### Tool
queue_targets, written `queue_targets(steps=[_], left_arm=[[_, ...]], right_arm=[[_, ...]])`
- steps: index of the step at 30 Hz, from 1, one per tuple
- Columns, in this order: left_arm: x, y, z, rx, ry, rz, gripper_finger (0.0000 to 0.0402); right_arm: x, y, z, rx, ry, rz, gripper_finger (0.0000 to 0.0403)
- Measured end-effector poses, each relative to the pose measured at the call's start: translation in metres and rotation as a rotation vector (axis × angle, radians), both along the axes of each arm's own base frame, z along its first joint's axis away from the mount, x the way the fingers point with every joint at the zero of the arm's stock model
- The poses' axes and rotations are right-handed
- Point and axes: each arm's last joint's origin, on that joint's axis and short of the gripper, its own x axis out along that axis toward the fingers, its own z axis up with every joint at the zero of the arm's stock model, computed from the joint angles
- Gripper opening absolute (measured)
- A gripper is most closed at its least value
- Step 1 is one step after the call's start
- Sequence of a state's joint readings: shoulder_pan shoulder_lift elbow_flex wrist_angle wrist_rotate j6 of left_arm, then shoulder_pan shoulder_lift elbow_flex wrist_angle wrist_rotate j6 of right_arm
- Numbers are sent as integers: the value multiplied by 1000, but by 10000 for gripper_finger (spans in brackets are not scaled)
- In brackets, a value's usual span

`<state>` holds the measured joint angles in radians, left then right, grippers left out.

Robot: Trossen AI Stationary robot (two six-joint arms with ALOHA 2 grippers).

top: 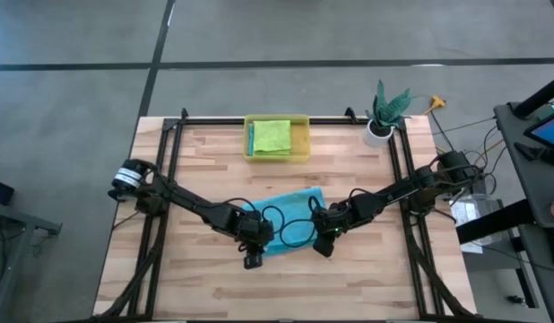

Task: Fold microfiber towels
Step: Fold the blue microfiber cloth

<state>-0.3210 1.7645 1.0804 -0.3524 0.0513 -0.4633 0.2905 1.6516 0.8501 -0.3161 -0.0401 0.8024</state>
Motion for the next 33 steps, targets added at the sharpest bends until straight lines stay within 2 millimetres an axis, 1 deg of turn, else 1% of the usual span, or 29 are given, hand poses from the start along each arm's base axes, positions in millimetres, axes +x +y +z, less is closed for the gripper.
queue_targets(steps=[16,20,24,33], left_arm=[[-10,3,-14,-4,54,-9,121],[-9,3,-14,-5,52,-9,121],[-8,2,-22,-15,79,11,121],[-2,0,-20,-20,59,15,116]], right_arm=[[0,0,0,-14,-4,-5,100],[0,0,0,-13,-4,-7,100],[0,0,0,-13,-4,-8,100],[0,0,0,-12,-7,-8,100]])
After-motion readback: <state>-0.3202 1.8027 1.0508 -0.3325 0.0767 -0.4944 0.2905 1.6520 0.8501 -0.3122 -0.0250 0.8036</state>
